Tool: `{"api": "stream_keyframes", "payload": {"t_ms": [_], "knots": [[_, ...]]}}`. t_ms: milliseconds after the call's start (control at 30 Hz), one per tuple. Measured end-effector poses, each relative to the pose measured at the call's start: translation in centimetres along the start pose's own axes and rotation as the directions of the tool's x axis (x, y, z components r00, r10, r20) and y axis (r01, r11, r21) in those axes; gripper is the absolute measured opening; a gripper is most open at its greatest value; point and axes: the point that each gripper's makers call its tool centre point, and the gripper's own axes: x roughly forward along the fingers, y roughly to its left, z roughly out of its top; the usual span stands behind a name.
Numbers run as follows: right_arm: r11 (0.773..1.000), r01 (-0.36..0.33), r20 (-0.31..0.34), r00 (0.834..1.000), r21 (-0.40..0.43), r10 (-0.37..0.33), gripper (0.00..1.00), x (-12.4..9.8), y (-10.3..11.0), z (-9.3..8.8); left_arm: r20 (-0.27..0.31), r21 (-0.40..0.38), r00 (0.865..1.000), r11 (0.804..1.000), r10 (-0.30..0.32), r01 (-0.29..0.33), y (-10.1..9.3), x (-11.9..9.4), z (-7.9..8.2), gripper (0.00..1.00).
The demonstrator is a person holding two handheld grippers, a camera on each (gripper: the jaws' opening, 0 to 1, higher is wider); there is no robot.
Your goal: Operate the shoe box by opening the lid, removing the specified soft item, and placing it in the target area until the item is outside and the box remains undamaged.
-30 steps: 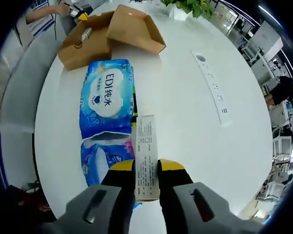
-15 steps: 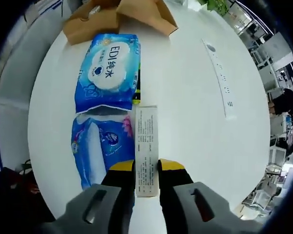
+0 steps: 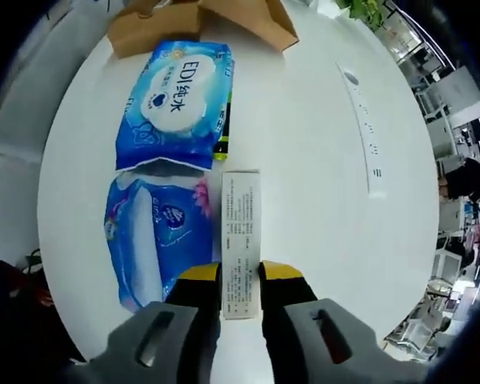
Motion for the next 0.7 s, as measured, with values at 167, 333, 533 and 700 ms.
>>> {"api": "stream_keyframes", "payload": {"t_ms": [167,333,533,700], "knots": [[1.000,0.022,0.003,1.000,0.003,-0.022,0.16,-0.1,-0.4,0.0,0.001,0.004,1.000,1.000,0.000,0.000,0.0,0.0,0.0,0.01],[0.999,0.042,0.011,0.999,0.020,-0.043,0.21,-0.4,-0.6,0.3,0.005,0.003,1.000,1.000,0.001,-0.001,0.0,0.0,0.1,0.01],[0.997,0.068,0.028,0.997,0.045,-0.069,0.26,-1.3,-0.6,0.7,0.006,0.046,1.000,0.999,-0.002,0.002,-0.1,0.0,0.2,0.02],[0.993,0.087,0.041,0.995,0.086,-0.090,0.30,-2.1,-0.3,1.1,0.010,0.119,1.000,0.993,-0.003,0.002,-0.2,0.0,0.4,0.03]]}}
